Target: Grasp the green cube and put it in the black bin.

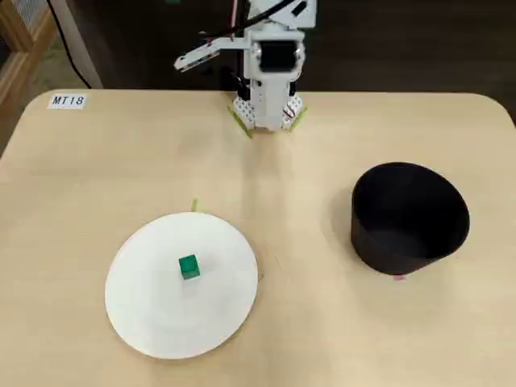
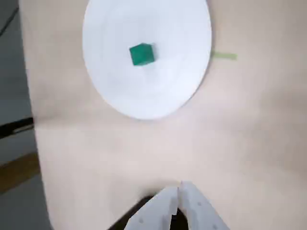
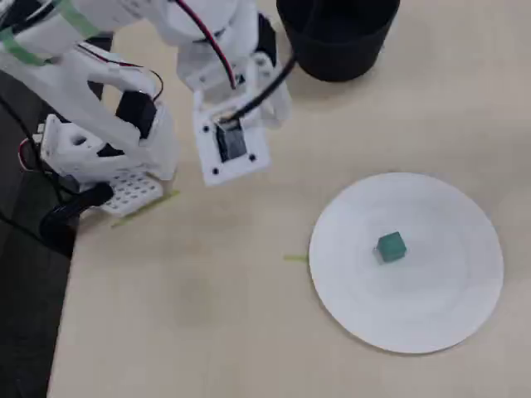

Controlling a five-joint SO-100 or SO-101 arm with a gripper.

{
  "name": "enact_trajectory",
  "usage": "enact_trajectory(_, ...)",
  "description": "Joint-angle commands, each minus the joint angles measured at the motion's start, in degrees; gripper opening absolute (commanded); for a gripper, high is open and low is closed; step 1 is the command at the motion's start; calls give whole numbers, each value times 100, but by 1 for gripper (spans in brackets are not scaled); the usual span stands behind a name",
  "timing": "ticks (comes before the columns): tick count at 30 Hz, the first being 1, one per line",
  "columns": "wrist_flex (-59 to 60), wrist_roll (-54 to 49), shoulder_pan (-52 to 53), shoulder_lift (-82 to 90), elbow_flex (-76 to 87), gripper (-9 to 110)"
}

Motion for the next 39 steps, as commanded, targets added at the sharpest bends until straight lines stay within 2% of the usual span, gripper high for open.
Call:
enact_trajectory(1,-439,-396,193,-782,-237,0)
enact_trajectory(10,-1881,-457,589,-1819,-422,0)
enact_trajectory(18,-2171,-1310,598,-3454,-1266,0)
enact_trajectory(26,-2417,-1380,905,-4175,-1793,0)
enact_trajectory(28,-2461,-1468,905,-4245,-1854,13)
enact_trajectory(31,-2514,-1521,879,-4377,-1951,22)
enact_trajectory(39,-2558,-1600,853,-5159,-2347,26)
